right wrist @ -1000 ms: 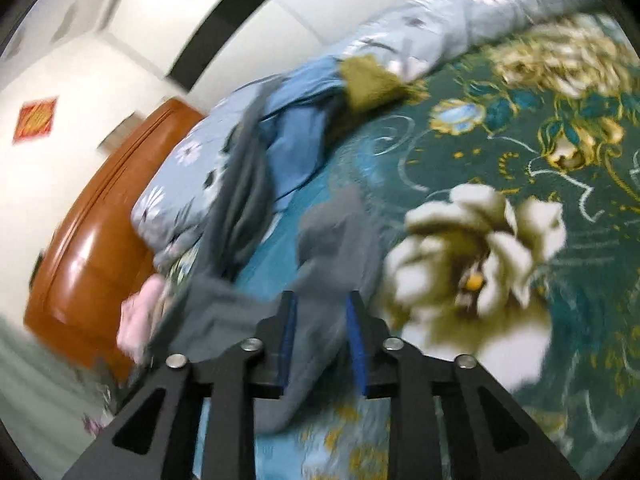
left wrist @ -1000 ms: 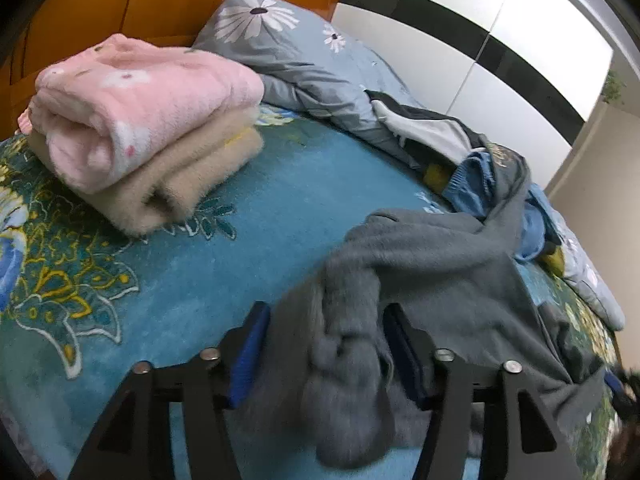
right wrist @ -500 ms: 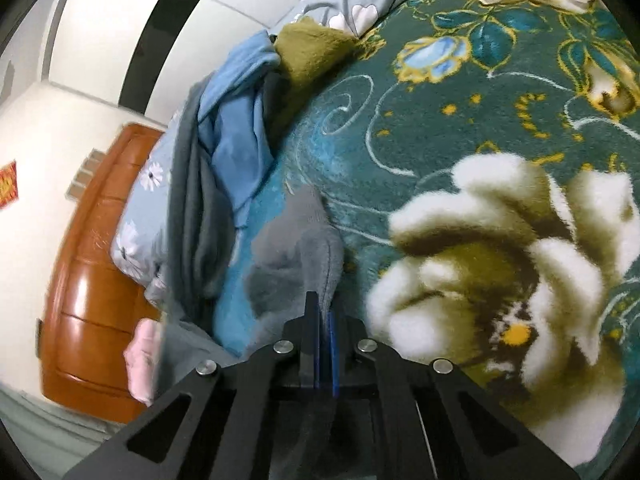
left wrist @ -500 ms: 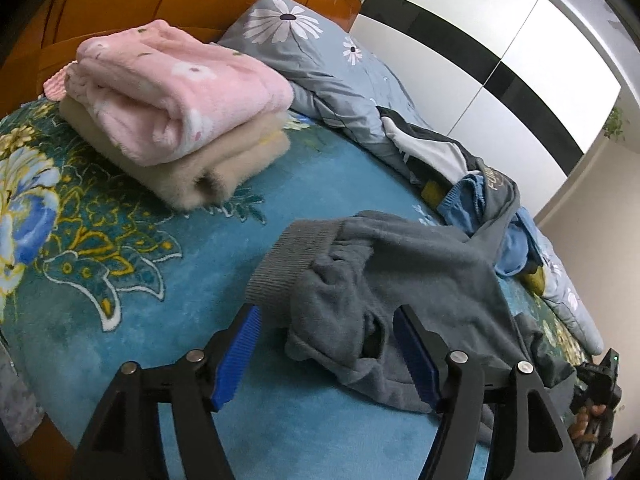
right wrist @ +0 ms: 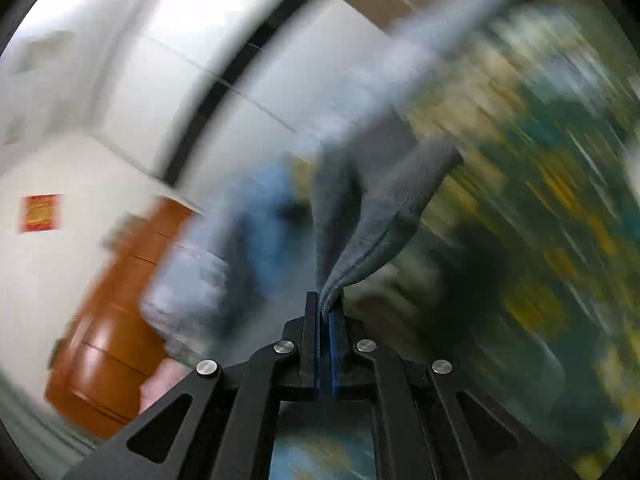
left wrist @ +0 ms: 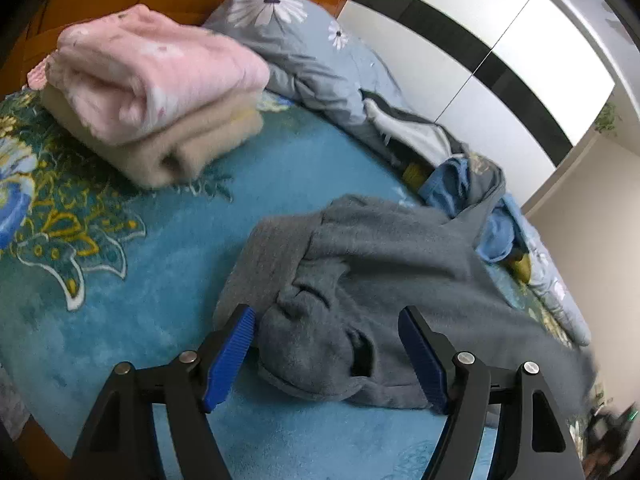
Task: Fold clothes
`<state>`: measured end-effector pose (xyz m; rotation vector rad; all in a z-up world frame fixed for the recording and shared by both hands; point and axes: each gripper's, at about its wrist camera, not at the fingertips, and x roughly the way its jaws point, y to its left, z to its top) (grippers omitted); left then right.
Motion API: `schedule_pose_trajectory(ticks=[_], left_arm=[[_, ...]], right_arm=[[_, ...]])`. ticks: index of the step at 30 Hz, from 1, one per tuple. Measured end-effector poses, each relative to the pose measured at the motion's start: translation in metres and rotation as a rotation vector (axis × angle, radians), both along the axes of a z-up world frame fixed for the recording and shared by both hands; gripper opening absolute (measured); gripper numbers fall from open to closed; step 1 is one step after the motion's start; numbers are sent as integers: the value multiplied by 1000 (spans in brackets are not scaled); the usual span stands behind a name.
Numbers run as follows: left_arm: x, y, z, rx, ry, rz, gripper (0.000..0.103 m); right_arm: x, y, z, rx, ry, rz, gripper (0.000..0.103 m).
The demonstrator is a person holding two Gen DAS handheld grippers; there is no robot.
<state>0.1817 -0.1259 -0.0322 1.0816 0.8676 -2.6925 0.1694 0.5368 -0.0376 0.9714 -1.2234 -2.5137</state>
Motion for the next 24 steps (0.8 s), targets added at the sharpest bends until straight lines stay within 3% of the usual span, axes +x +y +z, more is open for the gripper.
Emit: schedule_pose_trajectory(ticks=[3, 8, 13, 22, 24], left_arm=[[-4, 3, -4, -10, -28, 10, 78], [0, 0, -6, -7, -41, 20, 78], [11, -16, -20, 47, -76, 74, 78], [15, -26, -36, 212, -64, 88, 78], [12, -29, -40, 288, -41, 82, 78]], right_arm=[[20, 15, -36, -83, -53, -56, 3], [13, 9, -27, -12, -50, -30, 3], [11, 9, -32, 20, -72, -5, 5], [33, 25, -46, -11, -80, -41, 6], [33, 29, -49, -40, -81, -57, 9]])
